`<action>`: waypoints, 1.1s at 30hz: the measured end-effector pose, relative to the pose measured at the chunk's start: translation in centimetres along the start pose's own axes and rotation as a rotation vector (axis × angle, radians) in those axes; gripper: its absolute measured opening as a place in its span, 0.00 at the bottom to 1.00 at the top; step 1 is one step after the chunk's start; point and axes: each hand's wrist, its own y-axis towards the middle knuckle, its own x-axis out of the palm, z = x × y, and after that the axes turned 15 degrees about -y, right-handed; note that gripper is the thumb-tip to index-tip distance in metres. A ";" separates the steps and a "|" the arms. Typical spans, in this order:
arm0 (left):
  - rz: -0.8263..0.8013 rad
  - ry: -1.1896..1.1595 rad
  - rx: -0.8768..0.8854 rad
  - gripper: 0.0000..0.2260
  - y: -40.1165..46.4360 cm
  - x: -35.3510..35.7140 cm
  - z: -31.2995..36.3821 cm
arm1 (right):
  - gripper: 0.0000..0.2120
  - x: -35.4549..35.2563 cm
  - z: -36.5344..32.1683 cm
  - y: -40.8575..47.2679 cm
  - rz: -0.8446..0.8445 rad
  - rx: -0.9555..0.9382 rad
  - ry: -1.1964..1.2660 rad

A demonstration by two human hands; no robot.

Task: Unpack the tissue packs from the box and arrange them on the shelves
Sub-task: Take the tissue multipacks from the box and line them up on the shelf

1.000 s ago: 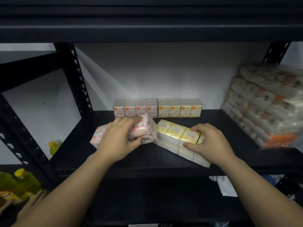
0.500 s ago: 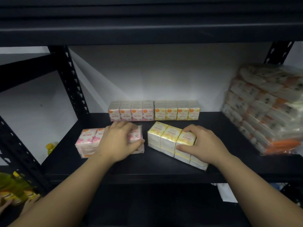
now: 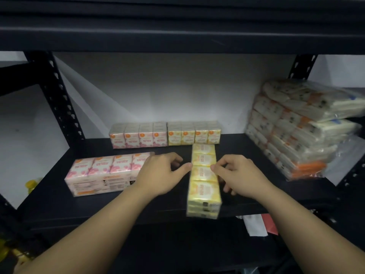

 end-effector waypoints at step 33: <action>-0.400 0.200 -0.055 0.31 3.7 -0.4 2.7 | 0.31 0.3 4.6 5.0 0.109 -0.255 -0.468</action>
